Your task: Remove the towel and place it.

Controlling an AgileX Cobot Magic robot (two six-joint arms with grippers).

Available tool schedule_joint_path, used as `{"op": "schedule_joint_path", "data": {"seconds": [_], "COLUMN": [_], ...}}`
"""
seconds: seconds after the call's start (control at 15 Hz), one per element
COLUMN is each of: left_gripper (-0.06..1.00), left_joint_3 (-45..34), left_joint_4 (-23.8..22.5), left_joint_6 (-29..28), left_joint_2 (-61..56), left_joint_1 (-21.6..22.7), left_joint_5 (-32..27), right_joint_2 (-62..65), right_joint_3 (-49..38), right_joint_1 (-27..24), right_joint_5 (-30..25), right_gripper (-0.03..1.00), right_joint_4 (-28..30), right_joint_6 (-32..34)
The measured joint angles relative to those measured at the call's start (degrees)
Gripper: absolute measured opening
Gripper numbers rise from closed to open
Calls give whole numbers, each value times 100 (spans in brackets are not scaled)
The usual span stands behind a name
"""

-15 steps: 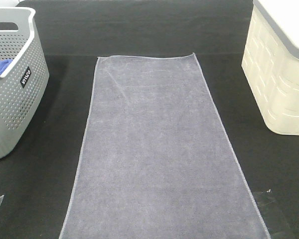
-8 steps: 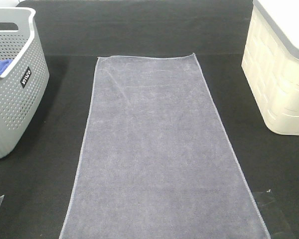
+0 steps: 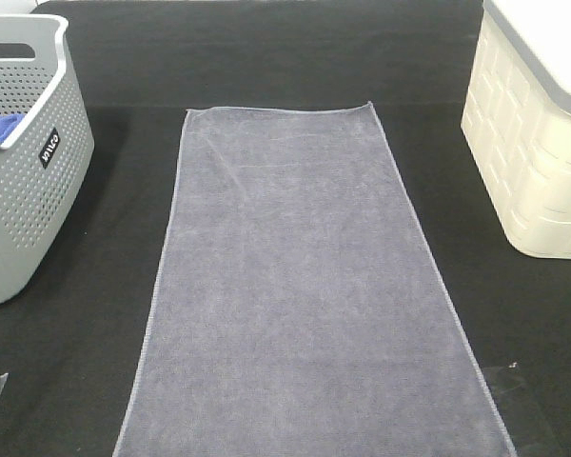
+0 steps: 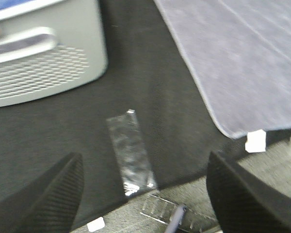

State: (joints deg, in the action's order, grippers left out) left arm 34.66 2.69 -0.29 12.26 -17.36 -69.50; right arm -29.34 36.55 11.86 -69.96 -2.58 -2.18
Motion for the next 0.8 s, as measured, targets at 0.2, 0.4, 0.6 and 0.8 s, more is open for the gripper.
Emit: {"op": "schedule_joint_path", "data": {"seconds": [0.2,0.4,0.6,0.8], "left_gripper": [68,68,68,68], "left_joint_3": [-275,-344,-527,-533], "left_joint_4": [298,344,401,407], "left_joint_6": [384,493,602,602], "left_joint_2": [-17,-17,-17,-17], "left_joint_1": [0,0,0,0], "left_joint_5": [212,544,871,894], "right_joint_2": [819,1398,1530,1547], "right_joint_3": [-395,-521,-745,-751], "right_joint_1": [0,0,0,0], "right_joint_5": [0,344,802,848], "right_gripper": [87,87,87,87], "right_joint_4": [0,-6,-86,-120], "right_joint_6": [0,0,-80,-172]}}
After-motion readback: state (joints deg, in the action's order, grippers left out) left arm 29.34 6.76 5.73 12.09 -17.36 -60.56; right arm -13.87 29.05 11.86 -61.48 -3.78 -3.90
